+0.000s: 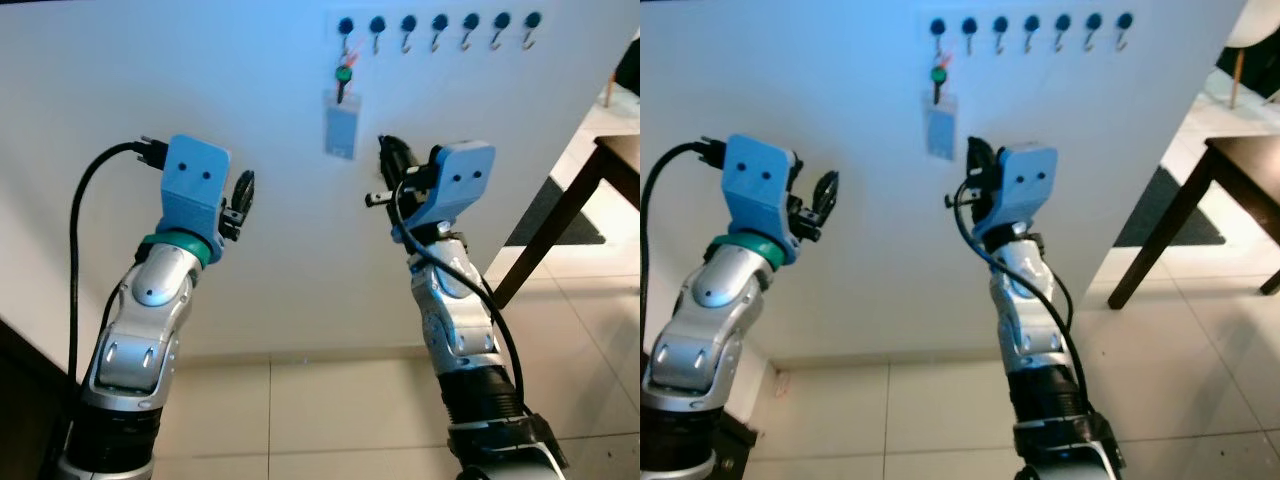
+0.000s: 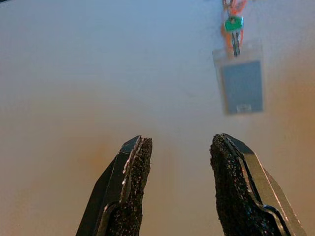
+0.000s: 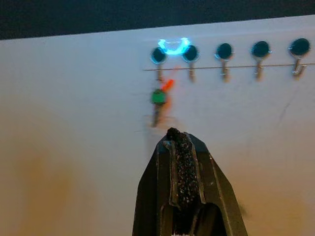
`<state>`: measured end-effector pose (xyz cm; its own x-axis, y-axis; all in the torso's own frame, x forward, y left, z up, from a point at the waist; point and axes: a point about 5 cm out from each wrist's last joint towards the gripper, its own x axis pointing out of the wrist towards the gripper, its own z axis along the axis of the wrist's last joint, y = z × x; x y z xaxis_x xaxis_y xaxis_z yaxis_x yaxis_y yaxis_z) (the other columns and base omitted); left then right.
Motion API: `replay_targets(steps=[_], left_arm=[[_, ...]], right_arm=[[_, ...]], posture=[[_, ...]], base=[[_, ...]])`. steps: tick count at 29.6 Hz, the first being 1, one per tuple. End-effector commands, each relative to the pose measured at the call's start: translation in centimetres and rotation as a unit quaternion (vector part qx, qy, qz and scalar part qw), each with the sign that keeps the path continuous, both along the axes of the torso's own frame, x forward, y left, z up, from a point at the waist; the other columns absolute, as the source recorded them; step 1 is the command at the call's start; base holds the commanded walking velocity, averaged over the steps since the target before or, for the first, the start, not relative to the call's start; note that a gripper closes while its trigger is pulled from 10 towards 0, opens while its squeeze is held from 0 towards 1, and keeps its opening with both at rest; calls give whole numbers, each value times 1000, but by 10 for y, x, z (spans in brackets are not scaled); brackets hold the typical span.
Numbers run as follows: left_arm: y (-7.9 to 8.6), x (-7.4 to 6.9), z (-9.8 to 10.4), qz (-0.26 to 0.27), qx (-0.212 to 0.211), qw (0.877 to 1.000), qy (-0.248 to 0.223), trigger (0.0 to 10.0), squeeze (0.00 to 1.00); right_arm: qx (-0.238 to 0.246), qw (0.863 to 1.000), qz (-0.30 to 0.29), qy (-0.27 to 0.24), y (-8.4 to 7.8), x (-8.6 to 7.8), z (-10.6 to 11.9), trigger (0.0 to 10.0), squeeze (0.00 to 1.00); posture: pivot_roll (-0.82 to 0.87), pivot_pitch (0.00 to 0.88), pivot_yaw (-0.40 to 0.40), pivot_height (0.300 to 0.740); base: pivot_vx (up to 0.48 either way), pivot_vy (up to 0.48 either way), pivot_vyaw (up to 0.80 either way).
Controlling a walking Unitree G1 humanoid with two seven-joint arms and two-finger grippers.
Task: Hang keys on a hook
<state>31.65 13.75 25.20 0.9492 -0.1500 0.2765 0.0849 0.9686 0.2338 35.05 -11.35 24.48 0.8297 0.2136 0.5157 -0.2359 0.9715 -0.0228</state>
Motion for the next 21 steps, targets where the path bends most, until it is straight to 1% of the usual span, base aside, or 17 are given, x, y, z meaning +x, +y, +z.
replay_targets(steps=[1,6,10,11,12,13,15,16,17,19,20,21], left_arm=[[0,1,0,2,4,1000,-1,10000,0],[0,1,0,3,3,1000,-1,10000,0],[1,2,0,6,3,1000,-1,10000,0],[1,2,0,6,3,1000,-1,10000,0],[1,1,0,6,2,1000,-1,10000,0],[1,1,0,6,2,1000,-1,10000,0],[2,1,-1,5,-4,1000,1,10000,0],[2,1,-1,5,-4,1000,1,10000,0],[2,0,-2,4,-7,1000,2,10000,0],[3,-2,-3,-3,-5,1000,-1,10000,0],[3,-2,-3,-3,-5,1000,-1,10000,0],[4,-7,-5,-16,0,1000,-3,10000,0]], right_arm=[[3,1000,2,-4,1,0,3,10000,0],[2,1000,4,-3,1,0,2,10000,0],[-3,1000,16,-3,4,-2,2,10000,0],[-9,1000,28,-4,6,-3,3,10000,0],[-19,999,45,-8,10,-4,4,10000,0],[-19,999,45,-8,10,-4,4,10000,0],[-46,994,98,-16,22,-11,4,10000,0],[-46,994,98,-16,22,-11,4,10000,0],[-59,991,118,-18,27,-14,4,10000,0],[-97,977,189,-4,40,-25,-6,10000,0],[-97,977,189,-4,40,-25,-6,10000,0],[-109,970,218,10,45,-34,-17,10000,0]], posture=[[-45,0,104,740],[-44,0,102,740],[-42,0,100,740],[-42,0,100,740],[-42,0,100,740],[-42,0,100,740],[-43,0,100,740],[-43,0,100,740],[-45,0,99,740],[-45,0,99,740],[-45,0,99,740],[-45,0,90,740]], base=[[409,0,0],[403,0,0],[373,0,0],[360,0,0],[0,0,0],[0,0,0],[0,0,0],[0,0,0],[0,0,0],[0,0,0],[0,0,0],[0,0,0]])
